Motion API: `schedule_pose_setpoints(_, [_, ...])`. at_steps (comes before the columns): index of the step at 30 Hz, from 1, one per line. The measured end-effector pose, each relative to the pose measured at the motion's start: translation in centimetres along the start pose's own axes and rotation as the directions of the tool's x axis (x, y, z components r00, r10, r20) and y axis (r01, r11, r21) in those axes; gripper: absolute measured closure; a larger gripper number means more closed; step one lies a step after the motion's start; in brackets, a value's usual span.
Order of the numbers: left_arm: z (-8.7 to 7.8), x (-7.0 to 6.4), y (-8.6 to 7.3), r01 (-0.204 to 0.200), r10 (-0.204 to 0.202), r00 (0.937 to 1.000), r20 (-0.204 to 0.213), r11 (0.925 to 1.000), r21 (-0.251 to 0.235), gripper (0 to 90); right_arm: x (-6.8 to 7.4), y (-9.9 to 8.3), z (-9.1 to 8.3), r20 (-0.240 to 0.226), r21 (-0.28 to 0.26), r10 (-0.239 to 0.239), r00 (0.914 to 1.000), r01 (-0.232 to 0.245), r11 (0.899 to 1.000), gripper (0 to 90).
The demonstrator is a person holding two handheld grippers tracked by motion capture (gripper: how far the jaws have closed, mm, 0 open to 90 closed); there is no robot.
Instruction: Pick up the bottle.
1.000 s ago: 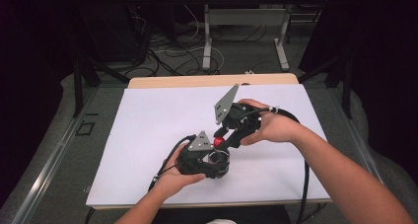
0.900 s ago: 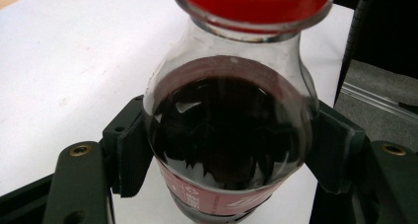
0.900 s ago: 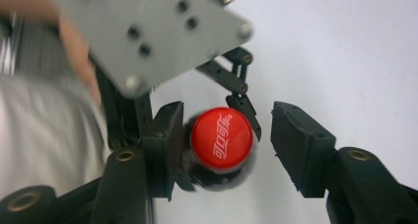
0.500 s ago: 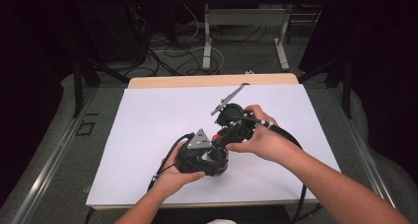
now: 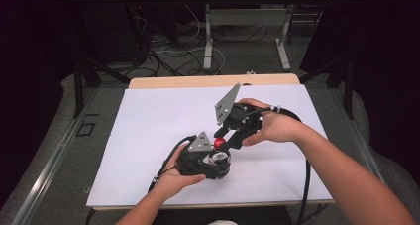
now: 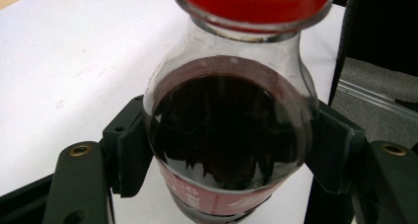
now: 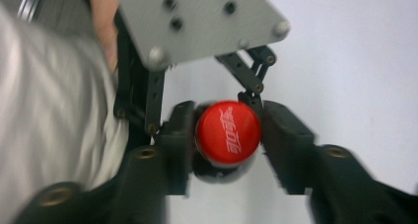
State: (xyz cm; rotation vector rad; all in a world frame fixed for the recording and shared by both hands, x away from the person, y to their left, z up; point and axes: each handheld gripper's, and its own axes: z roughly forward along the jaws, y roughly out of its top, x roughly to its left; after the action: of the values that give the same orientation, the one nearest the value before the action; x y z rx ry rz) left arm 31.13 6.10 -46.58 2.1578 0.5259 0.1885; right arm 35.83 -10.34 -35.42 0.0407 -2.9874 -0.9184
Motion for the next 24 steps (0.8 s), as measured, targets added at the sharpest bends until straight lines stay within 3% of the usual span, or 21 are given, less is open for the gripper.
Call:
schedule_pose_setpoints(2, [0.0,0.0,0.0,0.011,-0.011,0.9999,-0.004,0.9999,0.002,30.1,0.1,0.1,0.0,0.031,-0.029,0.105,0.9939,-0.105,0.994,47.7])
schedule_pose_setpoints(3, [0.0,0.1,0.0,0.015,-0.015,0.9999,-0.007,0.9999,0.002,30.1,0.3,0.2,-0.1,0.060,-0.036,0.189,0.9801,-0.187,0.982,47.1])
schedule_pose_setpoints(4, [0.0,0.1,0.0,0.018,-0.018,0.9996,-0.020,0.9998,-0.010,30.1,0.4,0.3,-0.1,0.099,-0.047,0.235,0.9671,-0.231,0.972,47.0])
schedule_pose_setpoints(6, [0.0,0.1,0.0,0.024,-0.024,0.9993,-0.027,0.9996,-0.014,30.1,0.8,0.5,-0.2,0.145,-0.046,0.337,0.9304,-0.334,0.942,47.2])
schedule_pose_setpoints(8, [-0.1,0.2,0.0,0.026,-0.026,0.9994,-0.023,0.9996,-0.005,30.2,1.1,0.6,-0.1,0.185,-0.062,0.428,0.8847,-0.424,0.903,47.8])
schedule_pose_setpoints(9, [-0.1,0.2,0.1,0.027,-0.027,0.9994,-0.024,0.9996,-0.003,30.1,1.2,0.6,0.1,0.201,-0.078,0.451,0.8694,-0.445,0.892,48.1])
schedule_pose_setpoints(10, [-0.1,0.2,0.1,0.030,-0.030,0.9993,-0.024,0.9996,0.000,30.2,1.4,0.7,0.2,0.230,-0.075,0.477,0.8486,-0.473,0.878,48.0])
schedule_pose_setpoints(11, [-0.1,0.2,0.1,0.031,-0.031,0.9991,-0.029,0.9995,0.002,30.2,1.6,0.8,0.3,0.240,-0.069,0.486,0.8403,-0.485,0.872,48.4])
schedule_pose_setpoints(13, [-0.2,0.2,0.1,0.024,-0.024,0.9992,-0.033,0.9997,0.005,30.2,1.9,0.9,0.6,0.234,-0.047,0.525,0.8182,-0.530,0.847,56.2])
schedule_pose_setpoints(15, [-0.1,0.2,0.1,0.021,-0.021,0.9992,-0.036,0.9998,-0.001,30.1,2.0,1.1,0.7,0.234,-0.022,0.496,0.8362,-0.506,0.862,60.3])
schedule_pose_setpoints(16, [0.0,0.1,0.0,0.020,-0.021,0.9988,-0.045,0.9997,-0.012,30.1,1.9,1.1,0.7,0.227,-0.010,0.476,0.8498,-0.486,0.874,60.6])
schedule_pose_setpoints(17, [-0.2,0.2,0.0,0.016,-0.016,0.9993,-0.033,0.9999,0.000,30.1,1.7,1.1,0.6,0.214,0.005,0.448,0.8683,-0.459,0.888,60.7])
schedule_pose_setpoints(18, [-0.2,0.1,0.0,0.011,-0.012,0.9994,-0.033,0.9999,-0.005,30.1,1.5,1.1,0.6,0.196,0.018,0.405,0.8932,-0.416,0.909,60.9])
schedule_pose_setpoints(19, [-0.2,0.1,0.0,0.007,-0.007,0.9996,-0.027,1.0000,0.002,30.1,1.3,1.1,0.5,0.166,0.033,0.385,0.9077,-0.396,0.918,60.9])
schedule_pose_setpoints(20, [-0.1,0.0,0.0,0.003,-0.003,0.9993,-0.036,0.9999,-0.011,30.1,1.1,1.0,0.5,0.145,0.048,0.340,0.9291,-0.350,0.935,61.0])
schedule_pose_setpoints(21, [-0.1,-0.1,0.0,0.000,0.000,0.9995,-0.031,1.0000,-0.010,30.2,0.8,1.0,0.4,0.120,0.066,0.268,0.9559,-0.277,0.959,61.0])
schedule_pose_setpoints(23, [-0.1,-0.2,0.0,-0.008,0.008,0.9998,-0.015,0.9999,0.008,30.1,0.3,0.9,0.3,0.059,0.092,0.176,0.9827,-0.181,0.979,61.0])
schedule_pose_setpoints(24, [0.0,-0.3,0.0,-0.010,0.011,0.9998,-0.016,0.9999,0.006,30.2,0.1,0.8,0.3,0.022,0.100,0.093,0.9954,-0.095,0.990,61.0])
